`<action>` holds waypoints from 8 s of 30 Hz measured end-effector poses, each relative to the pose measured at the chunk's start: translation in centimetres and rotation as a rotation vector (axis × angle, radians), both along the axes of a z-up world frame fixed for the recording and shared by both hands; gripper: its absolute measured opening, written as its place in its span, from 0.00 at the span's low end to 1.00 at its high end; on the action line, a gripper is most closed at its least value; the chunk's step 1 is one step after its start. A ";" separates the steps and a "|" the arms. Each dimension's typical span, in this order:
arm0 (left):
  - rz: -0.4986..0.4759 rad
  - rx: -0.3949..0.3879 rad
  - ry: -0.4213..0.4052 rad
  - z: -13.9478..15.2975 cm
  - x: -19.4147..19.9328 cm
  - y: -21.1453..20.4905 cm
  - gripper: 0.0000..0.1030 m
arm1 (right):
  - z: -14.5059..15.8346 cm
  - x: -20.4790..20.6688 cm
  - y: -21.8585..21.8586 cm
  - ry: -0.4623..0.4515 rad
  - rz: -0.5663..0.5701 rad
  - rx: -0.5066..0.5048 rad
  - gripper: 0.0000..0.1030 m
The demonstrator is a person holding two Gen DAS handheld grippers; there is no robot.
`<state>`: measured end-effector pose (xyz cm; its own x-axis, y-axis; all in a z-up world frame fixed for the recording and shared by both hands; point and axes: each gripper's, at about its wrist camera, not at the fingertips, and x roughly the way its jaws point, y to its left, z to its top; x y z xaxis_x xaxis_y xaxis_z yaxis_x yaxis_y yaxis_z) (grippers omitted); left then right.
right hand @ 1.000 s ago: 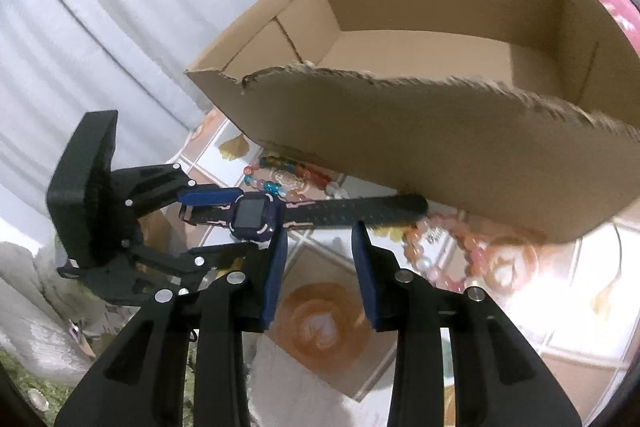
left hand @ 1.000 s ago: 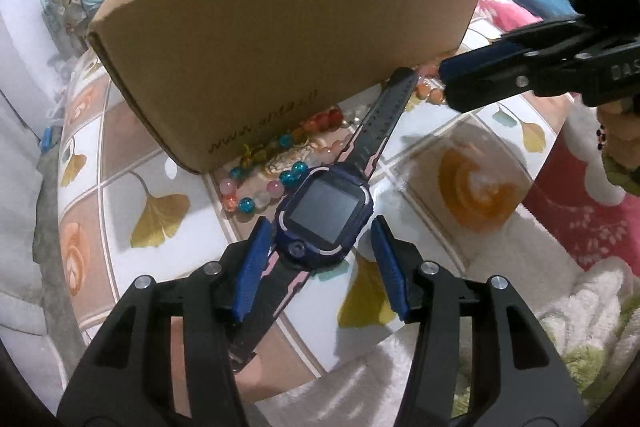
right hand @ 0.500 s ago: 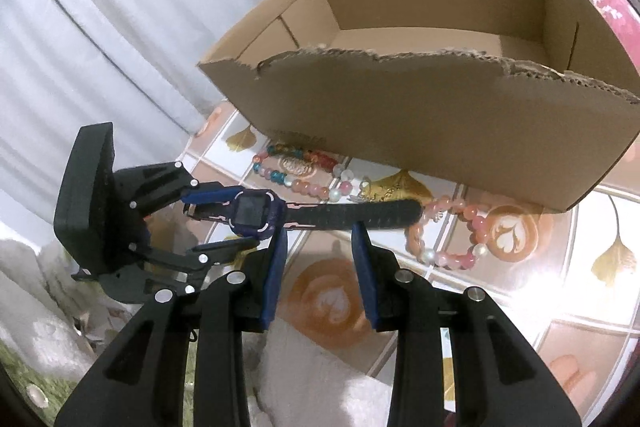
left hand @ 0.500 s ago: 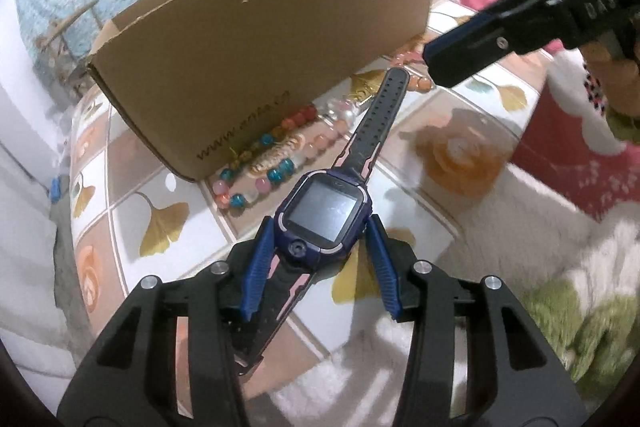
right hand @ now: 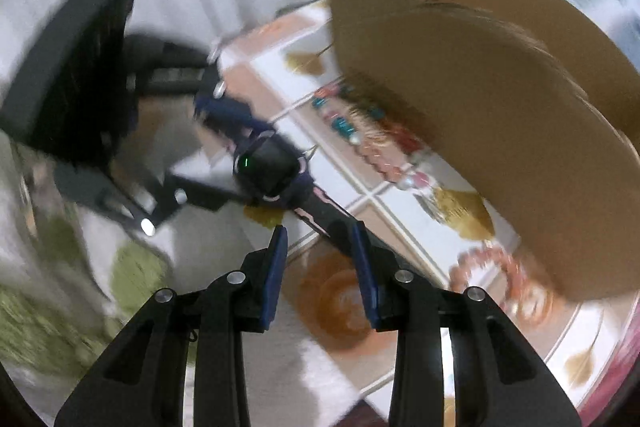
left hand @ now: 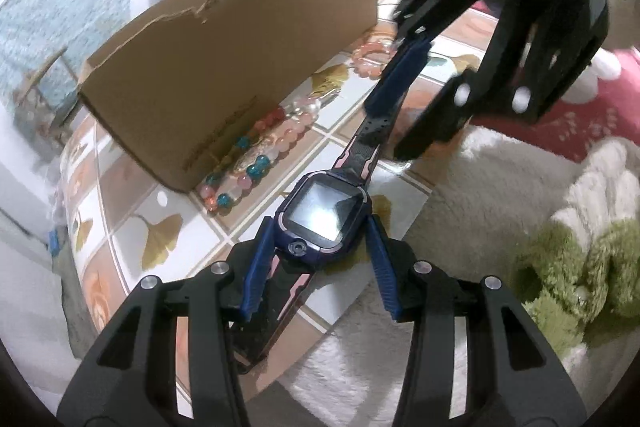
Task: Organize jewelry
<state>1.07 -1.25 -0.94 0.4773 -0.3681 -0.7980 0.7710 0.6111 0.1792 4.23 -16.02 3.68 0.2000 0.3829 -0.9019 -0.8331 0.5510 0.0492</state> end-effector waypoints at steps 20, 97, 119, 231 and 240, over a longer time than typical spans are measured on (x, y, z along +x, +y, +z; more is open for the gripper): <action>-0.106 -0.001 -0.026 0.1 0.4 -0.3 0.44 | -1.0 1.8 1.7 0.061 0.169 -0.058 0.24; -0.336 0.276 -0.017 0.3 -2.3 -5.7 0.21 | 0.5 -2.3 -0.6 -0.062 0.179 -0.119 0.23; -0.307 0.449 -0.525 17.3 0.0 -8.8 0.21 | 18.2 -1.5 -3.1 -0.653 0.083 -0.165 0.22; 0.641 -0.228 0.194 0.6 8.1 0.1 0.35 | -2.1 4.7 -4.3 0.117 -0.757 0.251 0.28; 0.621 -0.214 0.213 0.5 8.3 -0.3 0.25 | -2.1 5.3 -3.5 0.117 -0.749 0.220 0.19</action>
